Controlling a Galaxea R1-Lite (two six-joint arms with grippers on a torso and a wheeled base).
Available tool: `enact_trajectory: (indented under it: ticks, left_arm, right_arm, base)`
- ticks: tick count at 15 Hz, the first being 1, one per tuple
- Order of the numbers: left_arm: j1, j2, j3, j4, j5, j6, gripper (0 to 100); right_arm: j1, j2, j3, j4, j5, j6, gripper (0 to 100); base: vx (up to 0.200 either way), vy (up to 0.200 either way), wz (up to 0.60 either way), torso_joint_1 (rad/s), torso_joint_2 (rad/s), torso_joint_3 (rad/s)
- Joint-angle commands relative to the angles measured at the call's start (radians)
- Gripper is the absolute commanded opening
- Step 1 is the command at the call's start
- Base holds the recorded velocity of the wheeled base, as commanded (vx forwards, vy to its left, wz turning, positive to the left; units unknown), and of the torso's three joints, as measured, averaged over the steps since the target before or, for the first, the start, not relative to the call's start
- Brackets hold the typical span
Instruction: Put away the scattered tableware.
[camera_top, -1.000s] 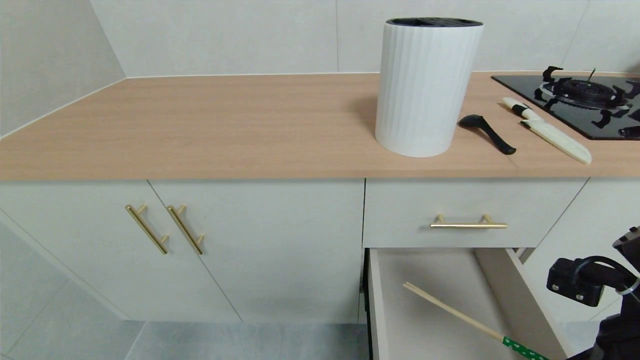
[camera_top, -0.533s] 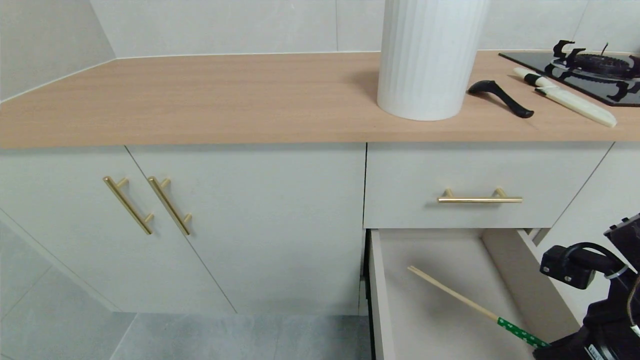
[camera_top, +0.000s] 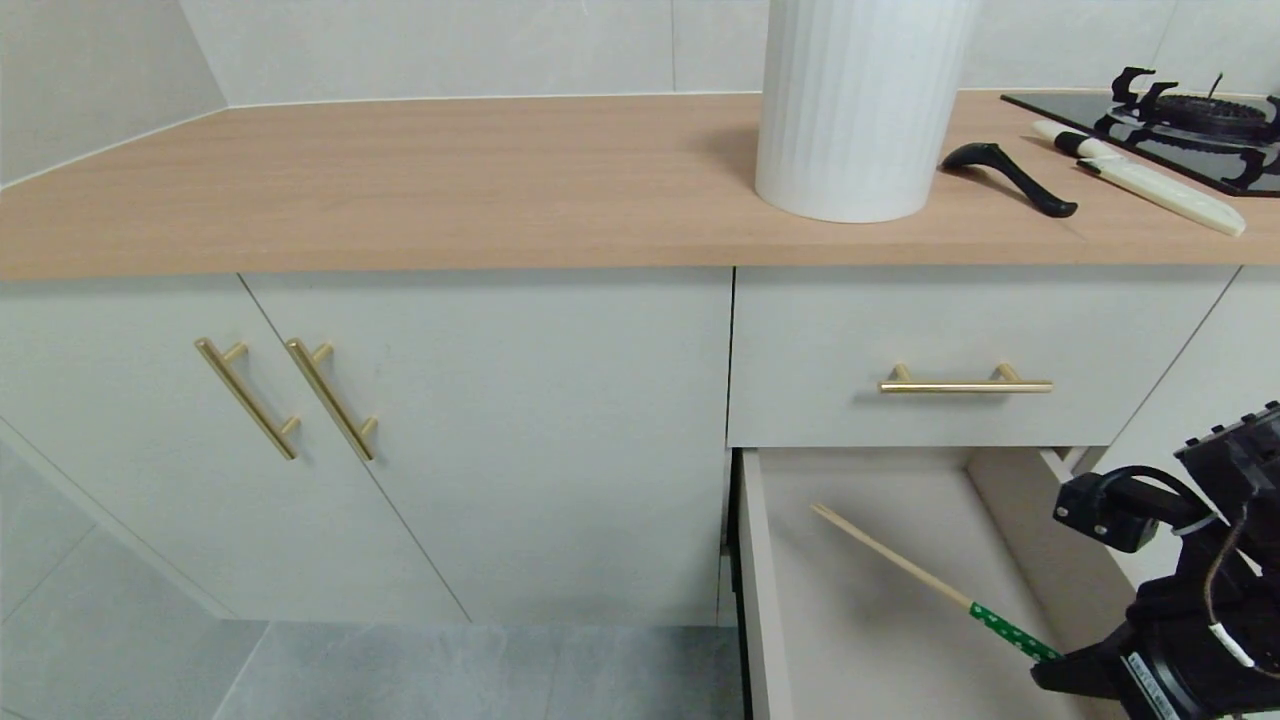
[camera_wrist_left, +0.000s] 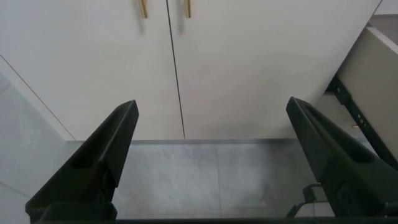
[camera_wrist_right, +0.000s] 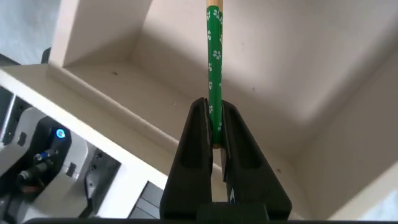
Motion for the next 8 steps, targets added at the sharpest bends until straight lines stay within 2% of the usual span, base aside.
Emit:
enact_trajectory:
  ticks: [1, 2, 3, 4, 8]
  left_arm:
    - [0.0, 0.0, 0.0, 0.0, 0.0, 0.0, 100]
    - [0.0, 0.002, 0.0, 0.0, 0.0, 0.0, 100]
    - [0.0, 0.002, 0.0, 0.0, 0.0, 0.0, 100]
    - [0.0, 0.002, 0.0, 0.0, 0.0, 0.0, 100]
    - [0.0, 0.002, 0.0, 0.0, 0.0, 0.0, 100]
  right_arm:
    - [0.03, 0.122, -0.02, -0.045, -0.007, 0.092, 0]
    - [0.05, 0.156, -0.038, -0.059, -0.016, 0.162, 0]
    - [0.102, 0.24, -0.075, -0.075, -0.042, 0.322, 0]
    - [0.128, 0.3, -0.092, -0.088, -0.074, 0.374, 0]
    - [0.144, 0.45, -0.087, -0.158, -0.097, 0.398, 0]
  base:
    - [0.0, 0.0, 0.0, 0.0, 0.0, 0.0]
    - [0.0, 0.0, 0.0, 0.0, 0.0, 0.0]
    - [0.0, 0.0, 0.0, 0.0, 0.0, 0.0]
    - [0.0, 0.0, 0.0, 0.0, 0.0, 0.0]
    - [0.0, 0.0, 0.0, 0.0, 0.0, 0.0]
